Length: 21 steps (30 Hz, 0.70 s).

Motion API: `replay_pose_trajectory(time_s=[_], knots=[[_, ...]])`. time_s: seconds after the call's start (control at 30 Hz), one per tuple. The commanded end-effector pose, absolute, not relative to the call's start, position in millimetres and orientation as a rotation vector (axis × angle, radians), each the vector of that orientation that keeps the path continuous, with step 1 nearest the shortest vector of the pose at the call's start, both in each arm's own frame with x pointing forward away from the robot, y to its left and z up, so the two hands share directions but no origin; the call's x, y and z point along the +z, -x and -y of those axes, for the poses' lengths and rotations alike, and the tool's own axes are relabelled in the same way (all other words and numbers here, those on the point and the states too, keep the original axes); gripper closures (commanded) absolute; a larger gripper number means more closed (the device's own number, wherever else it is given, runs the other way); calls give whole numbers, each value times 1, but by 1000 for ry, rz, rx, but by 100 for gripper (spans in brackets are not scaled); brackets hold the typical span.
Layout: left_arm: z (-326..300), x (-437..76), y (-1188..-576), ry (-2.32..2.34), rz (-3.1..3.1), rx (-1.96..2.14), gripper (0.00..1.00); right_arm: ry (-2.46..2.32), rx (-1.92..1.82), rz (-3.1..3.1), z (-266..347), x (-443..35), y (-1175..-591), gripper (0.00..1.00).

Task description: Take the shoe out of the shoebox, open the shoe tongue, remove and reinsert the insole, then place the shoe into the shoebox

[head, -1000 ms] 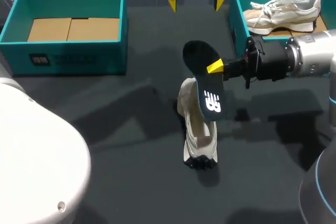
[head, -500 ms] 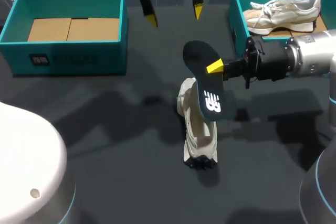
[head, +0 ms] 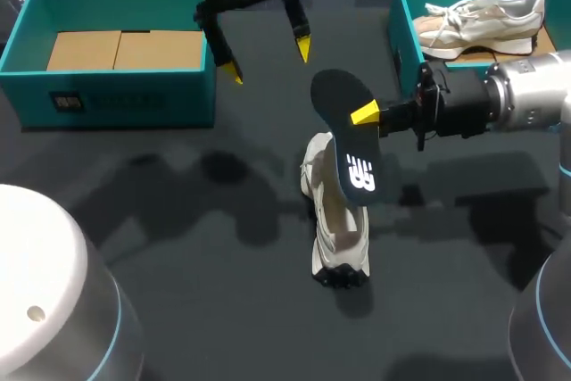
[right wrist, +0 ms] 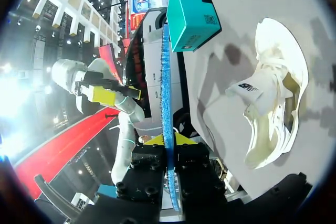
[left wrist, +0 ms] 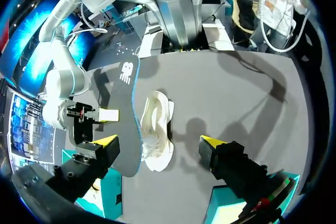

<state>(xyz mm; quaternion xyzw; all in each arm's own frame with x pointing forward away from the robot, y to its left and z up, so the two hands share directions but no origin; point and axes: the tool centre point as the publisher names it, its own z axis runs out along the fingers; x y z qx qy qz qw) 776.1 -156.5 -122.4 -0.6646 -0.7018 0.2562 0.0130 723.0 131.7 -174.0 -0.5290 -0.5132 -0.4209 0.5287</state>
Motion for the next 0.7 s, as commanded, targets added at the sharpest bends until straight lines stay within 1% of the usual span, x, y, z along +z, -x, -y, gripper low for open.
replay_pose_trajectory(time_s=[0.03, 0.27, 0.53, 0.7], knots=[[148, -128, -775, 2013, 2342, 1544, 0, 1264, -1005, 1226, -133, -175, -723, 100], [148, -128, -775, 2013, 2342, 1544, 0, 1264, -1005, 1226, -133, -175, -723, 100], [139, -169, -761, 1921, 2534, 1821, 0, 1264, -1005, 1226, -133, -175, -723, 100], [139, -169, -761, 1921, 2534, 1821, 0, 1264, -1005, 1226, -133, -175, -723, 100]])
